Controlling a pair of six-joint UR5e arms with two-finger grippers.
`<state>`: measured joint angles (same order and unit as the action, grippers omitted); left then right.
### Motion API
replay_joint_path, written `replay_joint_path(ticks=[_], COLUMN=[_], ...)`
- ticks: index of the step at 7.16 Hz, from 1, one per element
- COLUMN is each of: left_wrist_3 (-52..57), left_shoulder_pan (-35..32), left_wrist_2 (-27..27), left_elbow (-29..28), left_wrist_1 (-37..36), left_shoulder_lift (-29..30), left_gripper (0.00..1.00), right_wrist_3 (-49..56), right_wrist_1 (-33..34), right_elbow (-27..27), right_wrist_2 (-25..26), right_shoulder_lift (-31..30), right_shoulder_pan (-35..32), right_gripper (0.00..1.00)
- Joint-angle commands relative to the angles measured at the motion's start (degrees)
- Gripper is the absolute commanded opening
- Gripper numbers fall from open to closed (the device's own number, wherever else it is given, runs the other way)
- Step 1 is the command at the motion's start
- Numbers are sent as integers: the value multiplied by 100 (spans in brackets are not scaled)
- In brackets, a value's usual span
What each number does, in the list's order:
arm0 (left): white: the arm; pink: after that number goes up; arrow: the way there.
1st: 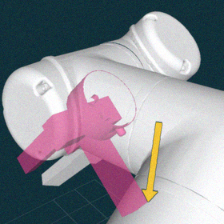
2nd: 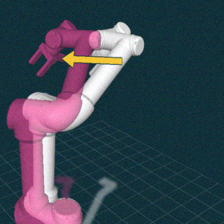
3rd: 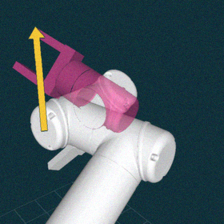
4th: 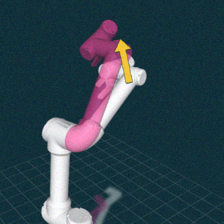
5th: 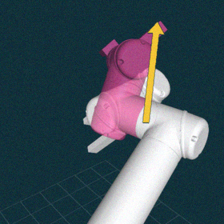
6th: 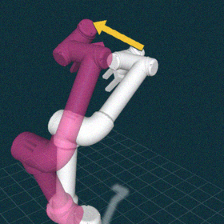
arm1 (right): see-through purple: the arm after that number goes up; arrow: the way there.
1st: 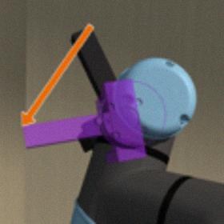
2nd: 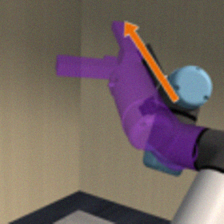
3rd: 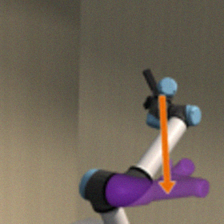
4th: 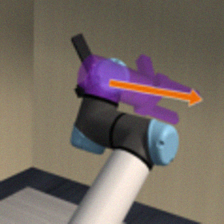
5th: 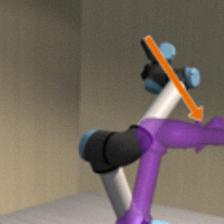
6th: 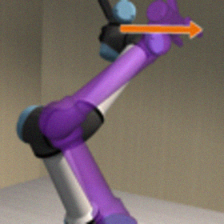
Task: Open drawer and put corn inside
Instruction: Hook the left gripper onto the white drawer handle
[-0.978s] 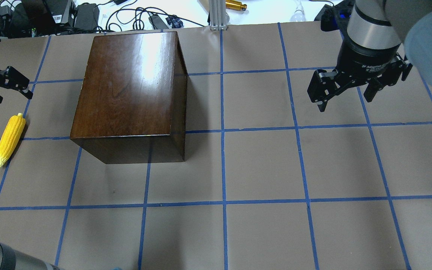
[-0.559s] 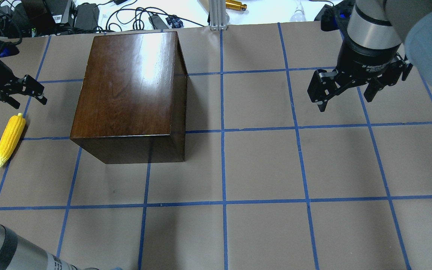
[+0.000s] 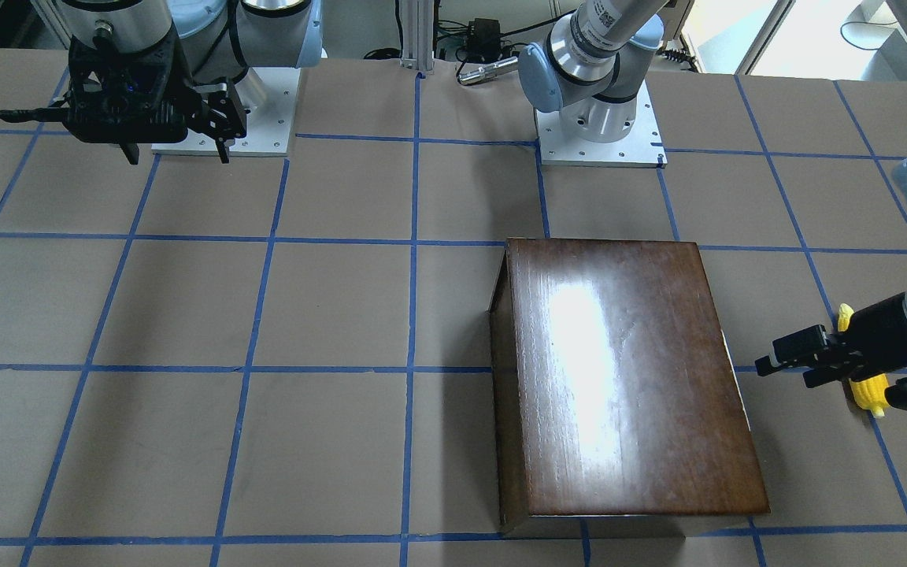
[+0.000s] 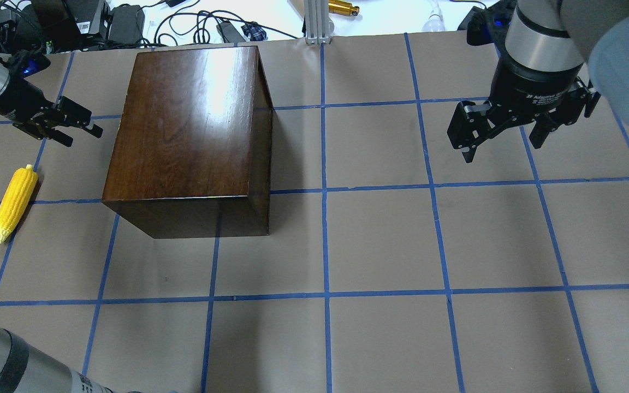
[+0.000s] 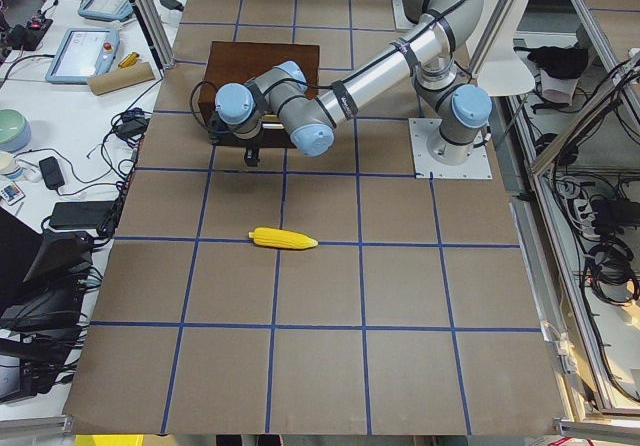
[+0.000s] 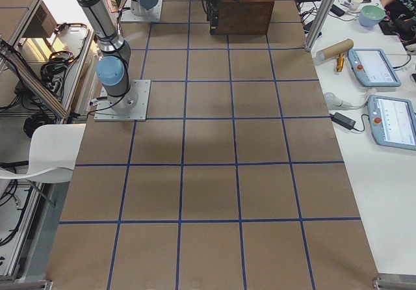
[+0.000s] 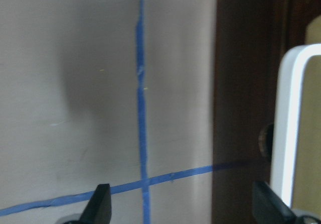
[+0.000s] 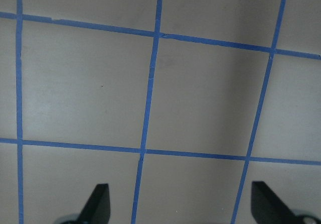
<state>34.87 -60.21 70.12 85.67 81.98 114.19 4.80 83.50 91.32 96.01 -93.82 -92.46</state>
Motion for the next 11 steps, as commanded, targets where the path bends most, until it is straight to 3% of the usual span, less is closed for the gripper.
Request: replay_joint_path(ticks=[1,11], left_wrist_3=[81,-24], left_shoulder_pan=[-131,-211], left_wrist_2=[-306,-245], left_elbow=[11,37], left_wrist_1=[90,73], left_shoulder_lift=[7,393], left_gripper=[100,100], right_wrist_3=[-6,3], right_wrist_1=[0,0], right_elbow=[0,0], right_wrist_2=[6,6], right_shoulder_lift=[4,4], right_shoulder_pan=[0,0], right_gripper=[100,100])
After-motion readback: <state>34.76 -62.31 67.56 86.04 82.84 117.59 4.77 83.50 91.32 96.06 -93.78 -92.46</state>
